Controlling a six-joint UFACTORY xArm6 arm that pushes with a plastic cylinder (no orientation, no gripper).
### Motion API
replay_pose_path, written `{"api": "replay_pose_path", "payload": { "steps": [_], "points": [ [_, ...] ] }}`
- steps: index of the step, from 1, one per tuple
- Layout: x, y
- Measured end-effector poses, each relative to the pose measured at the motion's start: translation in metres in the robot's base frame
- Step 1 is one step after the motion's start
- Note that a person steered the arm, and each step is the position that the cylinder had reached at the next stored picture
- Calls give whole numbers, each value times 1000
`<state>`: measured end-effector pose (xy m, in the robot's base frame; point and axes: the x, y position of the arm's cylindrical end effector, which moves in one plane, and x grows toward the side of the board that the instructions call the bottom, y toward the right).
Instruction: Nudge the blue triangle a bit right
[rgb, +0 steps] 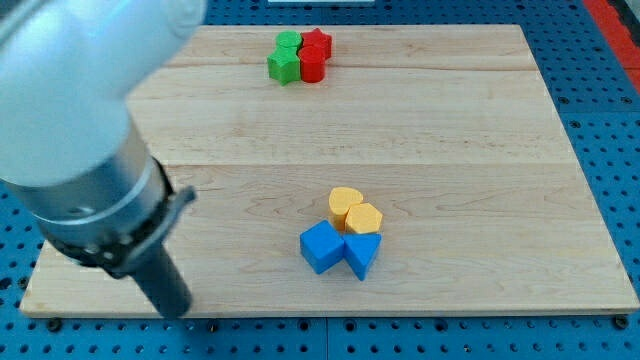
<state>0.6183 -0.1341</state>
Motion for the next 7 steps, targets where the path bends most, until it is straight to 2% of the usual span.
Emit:
{"api": "replay_pose_path", "payload": {
  "steps": [3, 5, 6, 7],
  "points": [
    [1, 72],
    [-15, 188],
    [-30, 207],
    [-64, 207]
  ]
}}
